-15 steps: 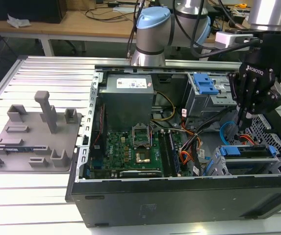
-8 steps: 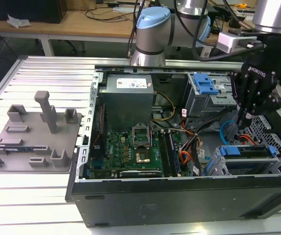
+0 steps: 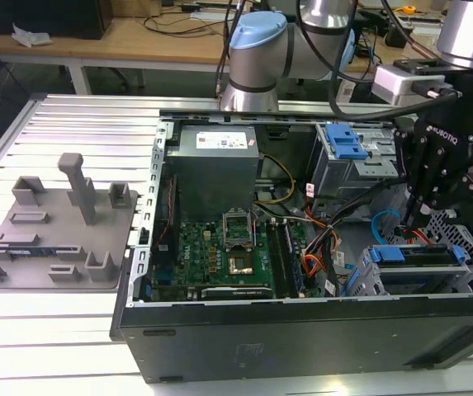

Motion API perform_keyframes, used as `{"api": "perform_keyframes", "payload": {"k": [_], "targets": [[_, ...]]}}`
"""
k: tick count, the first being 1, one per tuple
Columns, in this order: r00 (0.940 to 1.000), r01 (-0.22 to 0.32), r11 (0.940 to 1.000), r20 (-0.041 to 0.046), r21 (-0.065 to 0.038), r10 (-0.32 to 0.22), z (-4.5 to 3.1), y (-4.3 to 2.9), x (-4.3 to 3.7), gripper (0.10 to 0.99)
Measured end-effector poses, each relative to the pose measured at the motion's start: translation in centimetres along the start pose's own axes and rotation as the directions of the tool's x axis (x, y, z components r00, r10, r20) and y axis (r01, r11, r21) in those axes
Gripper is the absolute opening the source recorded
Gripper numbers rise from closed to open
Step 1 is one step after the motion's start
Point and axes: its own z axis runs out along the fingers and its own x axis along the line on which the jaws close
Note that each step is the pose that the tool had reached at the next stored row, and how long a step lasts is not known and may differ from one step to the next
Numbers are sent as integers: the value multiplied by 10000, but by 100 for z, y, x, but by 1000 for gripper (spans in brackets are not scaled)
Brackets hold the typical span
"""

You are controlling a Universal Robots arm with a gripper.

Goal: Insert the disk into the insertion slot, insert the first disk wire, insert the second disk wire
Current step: 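Insert the second disk wire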

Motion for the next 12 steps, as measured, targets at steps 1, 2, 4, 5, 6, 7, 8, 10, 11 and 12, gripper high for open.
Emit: {"api": "perform_keyframes", "payload": {"k": [1,2,4,5,6,7,8,10,11,12], "targets": [[10000,-41,10000,10,-8,41,2,1,7,161],[9999,-104,9999,29,-19,104,2,1,7,161],[9996,-195,9998,180,-21,195,2,2,7,161],[9989,-220,9998,408,-1,220,2,7,6,161],[9975,-245,9997,667,23,243,2,8,6,161],[9960,-271,9996,854,37,267,2,9,6,161],[9939,-325,9995,1054,44,318,2,10,6,161],[9907,-467,9989,1283,35,459,9,12,23,161],[9903,-498,9988,1298,29,490,15,14,33,161],[9901,-535,9986,1300,18,528,21,15,43,161]]}}
